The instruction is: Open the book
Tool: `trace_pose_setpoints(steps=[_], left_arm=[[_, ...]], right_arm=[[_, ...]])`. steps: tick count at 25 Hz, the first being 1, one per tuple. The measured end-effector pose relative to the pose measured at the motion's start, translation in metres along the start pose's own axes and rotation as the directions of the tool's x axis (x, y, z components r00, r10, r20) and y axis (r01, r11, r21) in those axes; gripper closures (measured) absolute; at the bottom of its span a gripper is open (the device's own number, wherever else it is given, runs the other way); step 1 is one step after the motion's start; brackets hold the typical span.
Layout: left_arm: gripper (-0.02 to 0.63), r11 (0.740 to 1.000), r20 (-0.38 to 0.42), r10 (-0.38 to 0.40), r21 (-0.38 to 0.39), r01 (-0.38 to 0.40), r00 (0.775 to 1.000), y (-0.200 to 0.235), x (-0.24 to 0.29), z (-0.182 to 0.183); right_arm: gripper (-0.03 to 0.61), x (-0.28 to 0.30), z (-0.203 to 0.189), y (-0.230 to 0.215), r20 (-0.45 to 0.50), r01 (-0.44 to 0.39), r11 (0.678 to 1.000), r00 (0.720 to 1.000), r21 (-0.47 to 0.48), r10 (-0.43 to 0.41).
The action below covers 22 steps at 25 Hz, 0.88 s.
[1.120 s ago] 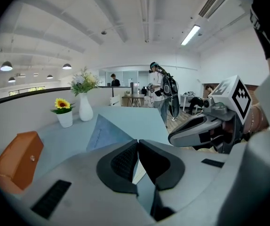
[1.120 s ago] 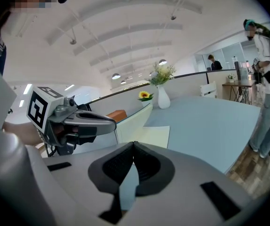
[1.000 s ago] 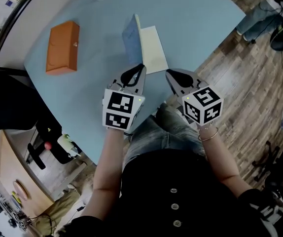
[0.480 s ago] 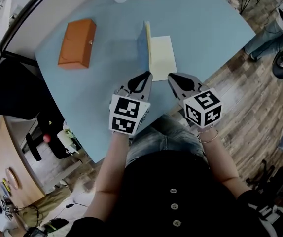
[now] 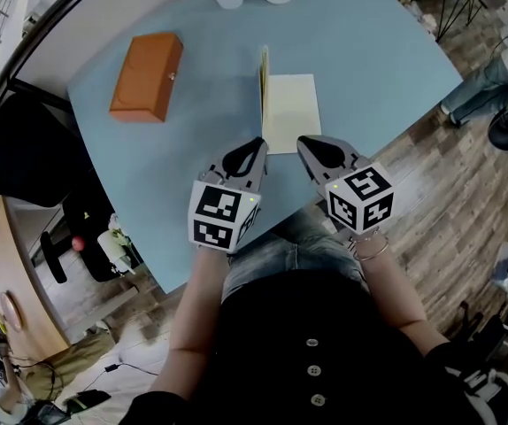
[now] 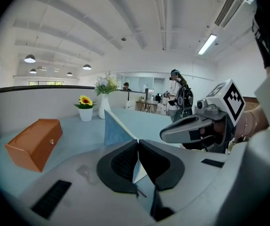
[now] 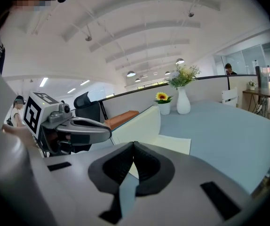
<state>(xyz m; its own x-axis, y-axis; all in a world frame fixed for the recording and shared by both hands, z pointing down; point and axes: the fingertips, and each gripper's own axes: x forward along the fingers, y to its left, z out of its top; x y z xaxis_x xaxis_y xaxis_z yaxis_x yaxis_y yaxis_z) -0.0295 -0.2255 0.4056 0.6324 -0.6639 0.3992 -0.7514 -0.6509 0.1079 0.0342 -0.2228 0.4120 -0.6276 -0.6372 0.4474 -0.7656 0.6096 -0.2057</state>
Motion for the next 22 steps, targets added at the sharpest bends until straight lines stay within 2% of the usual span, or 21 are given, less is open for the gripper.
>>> trace_pose_setpoints(steps=[4,22], left_arm=[[0.595,0.998,0.014,0.007,-0.055,-0.006,1.000,0.004,-0.003,-0.001],[0.595,0.980,0.003,0.126,-0.153,-0.124,0.992,0.043,-0.030,-0.023]], right_arm=[[0.577,0.004,0.003,0.003,-0.009,-0.016,1.000,1.000,-0.016,0.015],[0.577,0.024,0.004,0.024,-0.049,-0.081,0.996,0.996,-0.047,0.079]])
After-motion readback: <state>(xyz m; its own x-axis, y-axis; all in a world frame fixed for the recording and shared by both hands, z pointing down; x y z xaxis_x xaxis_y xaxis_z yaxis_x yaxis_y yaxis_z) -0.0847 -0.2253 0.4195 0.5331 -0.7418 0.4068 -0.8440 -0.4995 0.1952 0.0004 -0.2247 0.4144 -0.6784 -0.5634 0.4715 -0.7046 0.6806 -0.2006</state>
